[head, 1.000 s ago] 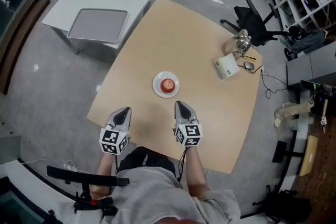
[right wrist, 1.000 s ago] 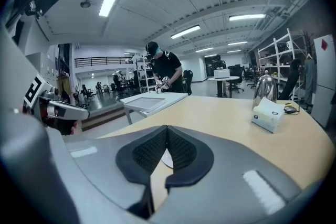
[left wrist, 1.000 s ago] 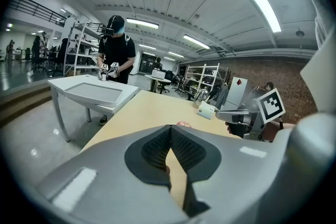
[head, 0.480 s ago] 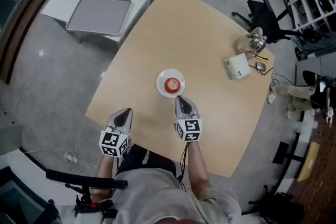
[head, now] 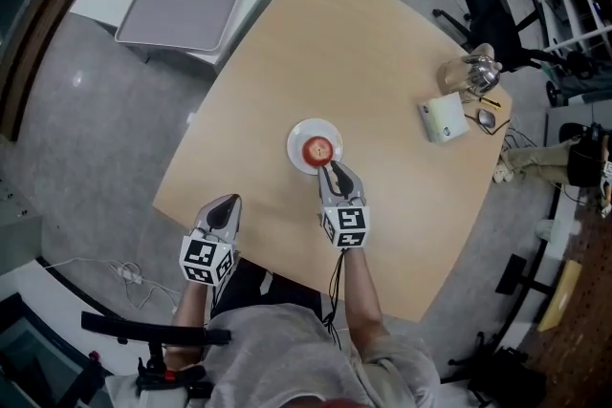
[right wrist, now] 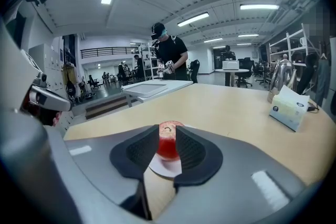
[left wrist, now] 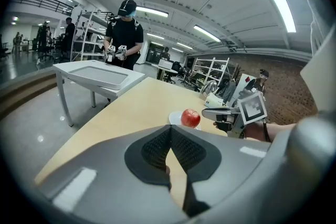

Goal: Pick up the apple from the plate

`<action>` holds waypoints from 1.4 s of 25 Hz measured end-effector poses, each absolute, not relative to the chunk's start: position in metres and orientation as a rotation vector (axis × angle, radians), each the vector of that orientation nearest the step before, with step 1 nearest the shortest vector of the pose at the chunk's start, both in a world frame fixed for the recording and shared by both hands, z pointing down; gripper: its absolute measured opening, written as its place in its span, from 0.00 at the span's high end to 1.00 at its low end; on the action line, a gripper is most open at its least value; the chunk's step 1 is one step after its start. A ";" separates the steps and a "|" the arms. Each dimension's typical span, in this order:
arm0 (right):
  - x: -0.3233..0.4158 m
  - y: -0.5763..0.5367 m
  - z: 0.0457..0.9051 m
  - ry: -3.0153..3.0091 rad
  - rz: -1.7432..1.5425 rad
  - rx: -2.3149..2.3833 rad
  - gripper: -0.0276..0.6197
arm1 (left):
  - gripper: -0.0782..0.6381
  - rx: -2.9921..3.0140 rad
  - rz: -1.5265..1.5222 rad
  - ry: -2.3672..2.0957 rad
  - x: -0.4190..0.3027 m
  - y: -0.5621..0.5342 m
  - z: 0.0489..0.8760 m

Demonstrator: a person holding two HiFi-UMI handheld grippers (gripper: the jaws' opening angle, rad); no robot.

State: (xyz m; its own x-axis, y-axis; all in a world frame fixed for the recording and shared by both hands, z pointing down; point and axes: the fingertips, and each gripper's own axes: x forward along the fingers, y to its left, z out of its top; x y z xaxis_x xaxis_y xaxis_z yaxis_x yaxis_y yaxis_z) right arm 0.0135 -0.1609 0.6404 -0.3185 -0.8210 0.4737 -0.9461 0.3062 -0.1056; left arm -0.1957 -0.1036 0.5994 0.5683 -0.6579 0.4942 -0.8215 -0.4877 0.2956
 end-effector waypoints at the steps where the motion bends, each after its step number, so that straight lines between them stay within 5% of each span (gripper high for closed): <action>1: 0.013 -0.162 0.642 -2.250 0.528 1.586 0.79 | 0.86 2.295 0.435 -1.185 -0.196 -0.104 0.601; 8: 0.009 -0.174 0.655 -2.267 0.530 1.556 0.60 | 0.86 2.257 0.447 -1.188 -0.199 -0.104 0.612; 18: 0.006 -0.186 0.667 -2.287 0.556 1.525 0.45 | 0.86 2.207 0.457 -1.200 -0.201 -0.106 0.626; 35: 0.000 -0.199 0.689 -2.304 0.630 1.462 0.37 | 0.86 2.149 0.471 -1.205 -0.202 -0.110 0.646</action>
